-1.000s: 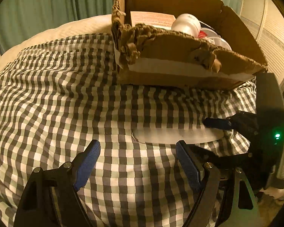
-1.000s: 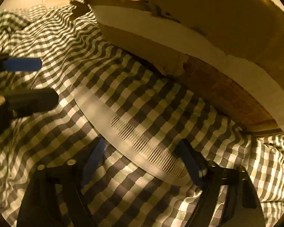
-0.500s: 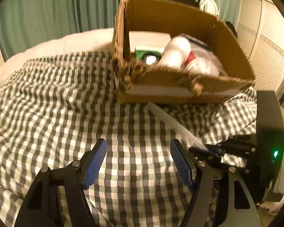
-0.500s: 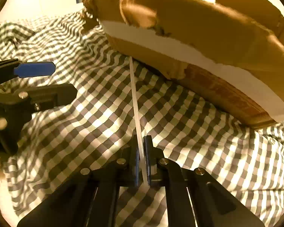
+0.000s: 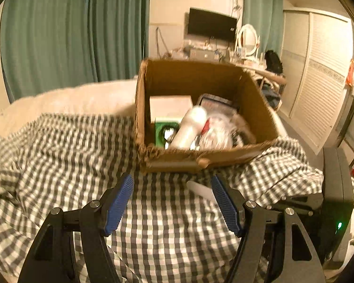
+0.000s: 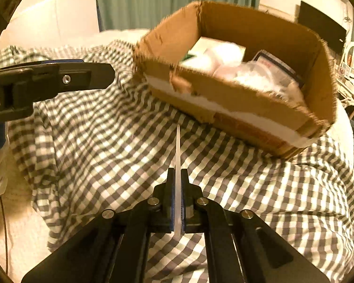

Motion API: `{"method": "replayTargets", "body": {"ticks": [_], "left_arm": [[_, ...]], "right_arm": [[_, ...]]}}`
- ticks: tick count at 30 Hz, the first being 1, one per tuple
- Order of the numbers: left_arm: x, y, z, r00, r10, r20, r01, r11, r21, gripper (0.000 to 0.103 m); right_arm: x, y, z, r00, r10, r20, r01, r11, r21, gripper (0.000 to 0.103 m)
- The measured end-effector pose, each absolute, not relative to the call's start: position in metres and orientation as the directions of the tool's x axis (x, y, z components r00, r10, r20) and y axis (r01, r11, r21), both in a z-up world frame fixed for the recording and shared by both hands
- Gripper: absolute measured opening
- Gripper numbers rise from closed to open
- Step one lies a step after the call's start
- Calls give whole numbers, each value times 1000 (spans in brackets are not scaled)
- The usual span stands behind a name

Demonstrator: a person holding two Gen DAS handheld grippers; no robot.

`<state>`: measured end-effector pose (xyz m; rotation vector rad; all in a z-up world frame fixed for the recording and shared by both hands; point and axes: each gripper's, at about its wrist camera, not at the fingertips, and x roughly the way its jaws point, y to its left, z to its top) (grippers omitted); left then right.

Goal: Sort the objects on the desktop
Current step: 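Carry the white comb over the cardboard box with the right gripper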

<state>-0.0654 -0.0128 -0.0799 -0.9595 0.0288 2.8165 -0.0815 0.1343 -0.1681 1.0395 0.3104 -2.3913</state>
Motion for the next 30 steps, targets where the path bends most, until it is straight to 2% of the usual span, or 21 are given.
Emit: {"method": "replayTargets", "body": {"ticks": [16, 24, 30], "left_arm": [[-28, -9, -12, -868, 193, -458, -188, -980, -57, 72], [-19, 0, 16, -896, 199, -398, -207, -978, -25, 72], [-23, 7, 41, -911, 200, -361, -212, -977, -5, 72]], "right_arm": [[-22, 132, -93, -701, -428, -570, 526, -850, -8, 2], [-5, 145, -54, -819, -380, -429, 445, -894, -57, 2], [-5, 150, -30, -852, -369, -372, 418, -906, -58, 2]]}}
